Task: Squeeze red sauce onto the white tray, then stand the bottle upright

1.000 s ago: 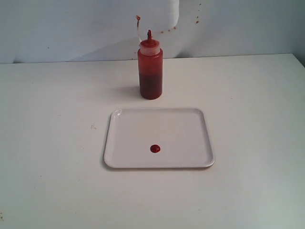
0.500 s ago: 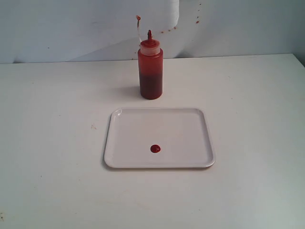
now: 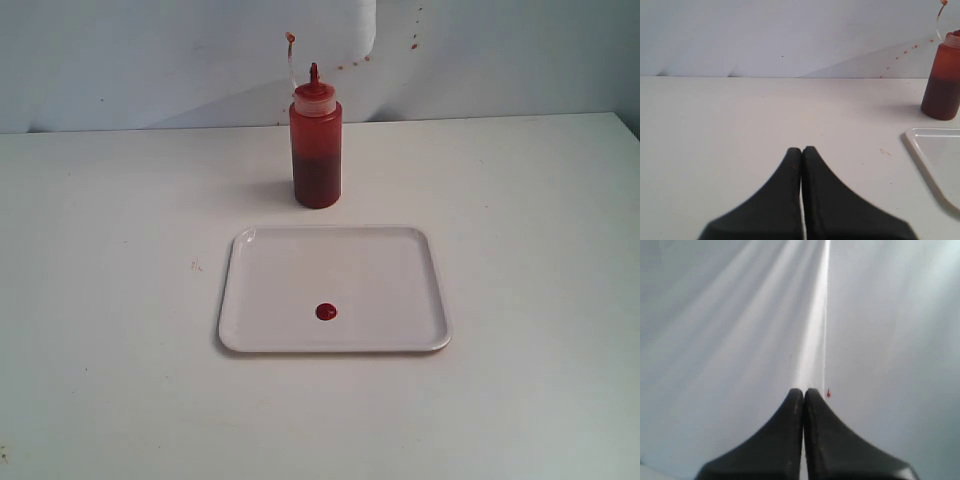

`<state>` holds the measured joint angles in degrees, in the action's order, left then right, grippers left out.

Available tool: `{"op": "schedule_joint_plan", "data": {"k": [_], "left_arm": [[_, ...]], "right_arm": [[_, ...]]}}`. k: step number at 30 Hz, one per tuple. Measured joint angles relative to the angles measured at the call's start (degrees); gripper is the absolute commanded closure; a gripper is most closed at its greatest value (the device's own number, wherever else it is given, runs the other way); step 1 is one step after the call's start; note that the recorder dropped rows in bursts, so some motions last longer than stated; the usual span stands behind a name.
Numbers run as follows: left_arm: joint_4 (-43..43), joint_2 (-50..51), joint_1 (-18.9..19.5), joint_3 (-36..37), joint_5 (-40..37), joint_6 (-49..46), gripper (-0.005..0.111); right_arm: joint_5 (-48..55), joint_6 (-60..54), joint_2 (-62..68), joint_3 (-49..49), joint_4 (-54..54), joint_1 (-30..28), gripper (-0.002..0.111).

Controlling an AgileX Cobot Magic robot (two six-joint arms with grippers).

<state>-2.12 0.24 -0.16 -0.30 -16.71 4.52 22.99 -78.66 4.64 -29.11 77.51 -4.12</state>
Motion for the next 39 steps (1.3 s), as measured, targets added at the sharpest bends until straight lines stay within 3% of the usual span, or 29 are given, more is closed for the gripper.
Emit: {"op": "schedule_joint_plan", "data": {"k": [21, 23, 28, 30, 34, 39], "left_arm": [[0.0, 0.0, 0.0, 0.04, 0.04, -0.04, 0.107], [0.0, 0.0, 0.0, 0.04, 0.04, -0.14, 0.107], [0.0, 0.0, 0.0, 0.04, 0.04, -0.14, 0.107], [0.0, 0.0, 0.0, 0.04, 0.04, -0.14, 0.107], [0.0, 0.0, 0.0, 0.04, 0.04, -0.14, 0.107], [0.0, 0.0, 0.0, 0.04, 0.04, -0.14, 0.107]], "right_arm": [[-1.92, 1.84, -4.42, -0.55, 3.03, 0.58, 0.108], [-3.98, 11.69, -4.42, -0.25, -5.9, 0.58, 0.108], [-11.29, 59.27, -4.21, 6.61, -54.53, 0.58, 0.108], [-12.07, 71.78, -4.21, 10.52, -70.15, 0.58, 0.108], [-15.0, 80.04, -4.14, 19.96, -81.26, 0.58, 0.108], [-17.57, 81.19, -4.14, 28.66, -82.36, 0.58, 0.108]]}}
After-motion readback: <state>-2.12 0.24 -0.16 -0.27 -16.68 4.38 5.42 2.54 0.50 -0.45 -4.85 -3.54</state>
